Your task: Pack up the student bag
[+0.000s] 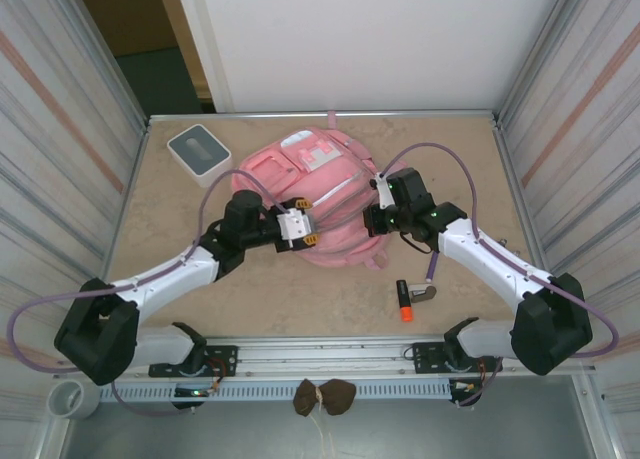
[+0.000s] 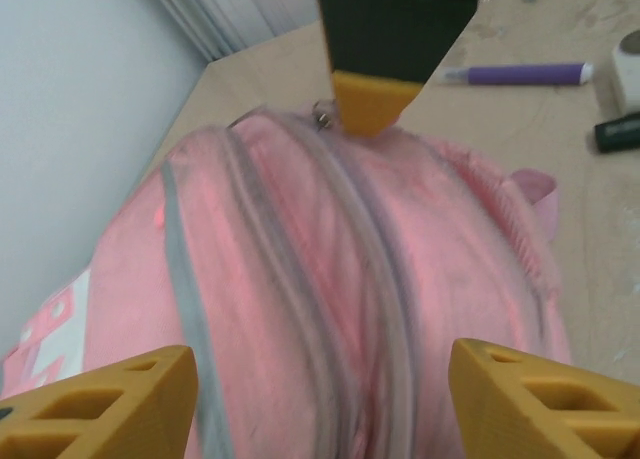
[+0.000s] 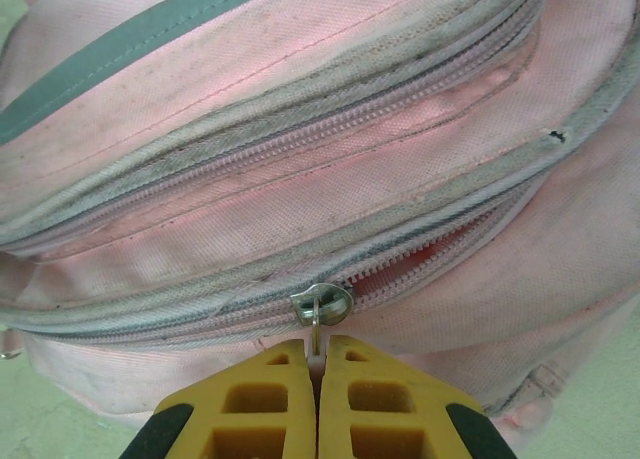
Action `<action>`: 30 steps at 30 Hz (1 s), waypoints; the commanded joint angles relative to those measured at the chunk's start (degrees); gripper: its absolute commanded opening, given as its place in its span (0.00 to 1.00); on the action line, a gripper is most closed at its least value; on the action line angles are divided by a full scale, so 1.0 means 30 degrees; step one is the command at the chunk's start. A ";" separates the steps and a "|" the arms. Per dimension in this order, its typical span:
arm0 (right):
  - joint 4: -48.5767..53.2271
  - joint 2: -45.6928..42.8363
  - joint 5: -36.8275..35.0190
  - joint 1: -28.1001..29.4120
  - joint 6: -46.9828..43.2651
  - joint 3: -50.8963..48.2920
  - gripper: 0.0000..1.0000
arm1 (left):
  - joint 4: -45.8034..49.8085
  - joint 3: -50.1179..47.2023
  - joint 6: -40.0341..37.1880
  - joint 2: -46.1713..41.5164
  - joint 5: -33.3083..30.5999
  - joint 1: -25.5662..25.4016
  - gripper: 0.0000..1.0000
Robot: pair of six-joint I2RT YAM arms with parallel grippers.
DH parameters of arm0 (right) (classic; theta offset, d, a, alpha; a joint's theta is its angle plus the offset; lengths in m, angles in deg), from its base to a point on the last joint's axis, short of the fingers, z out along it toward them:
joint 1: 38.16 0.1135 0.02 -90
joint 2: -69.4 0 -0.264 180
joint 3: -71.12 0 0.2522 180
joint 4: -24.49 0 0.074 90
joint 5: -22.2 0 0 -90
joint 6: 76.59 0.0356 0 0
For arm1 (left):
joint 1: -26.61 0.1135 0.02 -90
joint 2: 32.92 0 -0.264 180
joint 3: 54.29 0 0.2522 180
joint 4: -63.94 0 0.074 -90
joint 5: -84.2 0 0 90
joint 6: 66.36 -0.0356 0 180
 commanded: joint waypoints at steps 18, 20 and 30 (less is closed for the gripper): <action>-0.0962 -0.2348 0.1161 0.0198 0.0337 -0.1048 0.00 | 0.1583 0.4124 -0.1132 0.4489 -0.4942 -0.2640 0.21; -0.0528 -0.2306 0.0286 0.0069 0.0014 -0.1147 0.00 | 0.1514 0.3514 -0.1232 0.3728 -0.3495 -0.2260 0.09; 0.1667 -0.1250 -0.4437 -0.1004 -0.0328 -0.0621 0.00 | -0.1305 0.0107 0.0365 -0.0183 0.3607 0.1609 0.03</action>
